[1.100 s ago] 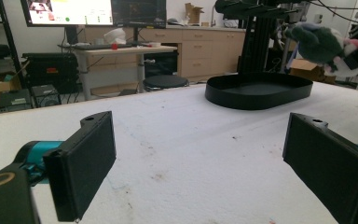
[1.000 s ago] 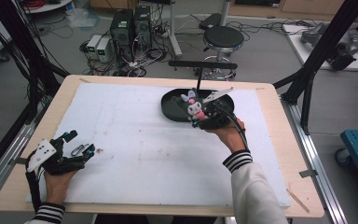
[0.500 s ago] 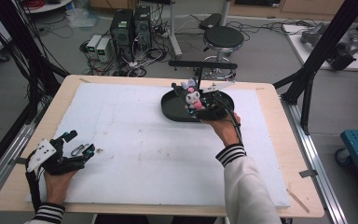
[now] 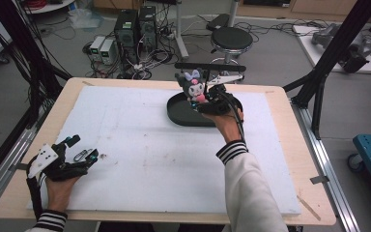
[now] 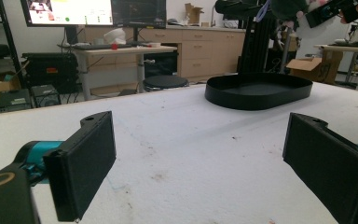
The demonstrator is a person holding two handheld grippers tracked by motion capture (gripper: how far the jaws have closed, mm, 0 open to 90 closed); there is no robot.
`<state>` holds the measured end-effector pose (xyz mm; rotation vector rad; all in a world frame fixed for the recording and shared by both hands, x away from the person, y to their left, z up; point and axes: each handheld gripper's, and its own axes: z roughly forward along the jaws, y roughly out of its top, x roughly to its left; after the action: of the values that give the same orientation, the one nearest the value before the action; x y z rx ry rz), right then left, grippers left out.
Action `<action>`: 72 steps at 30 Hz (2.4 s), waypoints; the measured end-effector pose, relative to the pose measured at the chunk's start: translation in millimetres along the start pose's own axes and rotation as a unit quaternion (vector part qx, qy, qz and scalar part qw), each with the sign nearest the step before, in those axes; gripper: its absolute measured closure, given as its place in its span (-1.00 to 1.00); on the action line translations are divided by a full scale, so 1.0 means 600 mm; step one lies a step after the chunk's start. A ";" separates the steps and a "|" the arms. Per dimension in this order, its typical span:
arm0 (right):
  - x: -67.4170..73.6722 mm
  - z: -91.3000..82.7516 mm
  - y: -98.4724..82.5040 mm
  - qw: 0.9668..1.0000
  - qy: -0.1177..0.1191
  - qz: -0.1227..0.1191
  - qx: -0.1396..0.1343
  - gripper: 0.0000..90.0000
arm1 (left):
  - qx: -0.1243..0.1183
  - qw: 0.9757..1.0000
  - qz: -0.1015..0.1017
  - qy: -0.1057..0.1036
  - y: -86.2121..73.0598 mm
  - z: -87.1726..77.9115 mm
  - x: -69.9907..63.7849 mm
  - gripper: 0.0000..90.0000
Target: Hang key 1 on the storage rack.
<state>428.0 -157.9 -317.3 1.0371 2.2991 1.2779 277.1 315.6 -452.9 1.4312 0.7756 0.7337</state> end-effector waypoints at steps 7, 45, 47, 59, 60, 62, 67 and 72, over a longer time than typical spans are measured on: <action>-0.002 0.007 0.012 1.000 -0.009 0.000 -0.003 0.17 | -0.001 1.000 -0.001 0.001 0.000 0.000 0.000 -0.78; -0.016 0.043 0.046 0.999 -0.018 0.025 -0.021 0.17 | 0.000 1.000 -0.001 0.000 0.000 0.000 0.001 -0.78; -0.018 0.044 0.046 0.999 -0.020 0.026 -0.024 0.17 | 0.000 1.000 -0.001 0.000 0.000 0.000 0.001 -0.78; -0.029 0.046 0.042 0.999 -0.028 0.037 -0.020 0.17 | -0.001 1.000 -0.001 0.001 0.000 0.000 0.001 -0.78; -0.030 0.046 0.041 0.999 -0.029 0.037 -0.019 0.17 | 0.000 1.000 -0.001 0.001 0.000 0.000 0.001 -0.78; -0.032 0.047 0.039 0.999 -0.028 0.036 -0.014 0.17 | 0.000 1.000 -0.001 0.001 0.000 0.000 0.001 -0.78; -0.036 0.047 0.036 0.999 -0.031 0.034 0.002 0.17 | 0.000 1.000 -0.001 0.001 0.000 0.000 0.001 -0.78; -0.034 0.049 0.034 0.999 -0.032 0.022 0.018 0.17 | 0.000 1.000 -0.001 0.001 0.000 0.000 0.000 -0.78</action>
<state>468.2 -148.0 -318.1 1.1300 2.2704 1.2057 277.1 315.9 -452.8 1.4298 0.7785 0.7329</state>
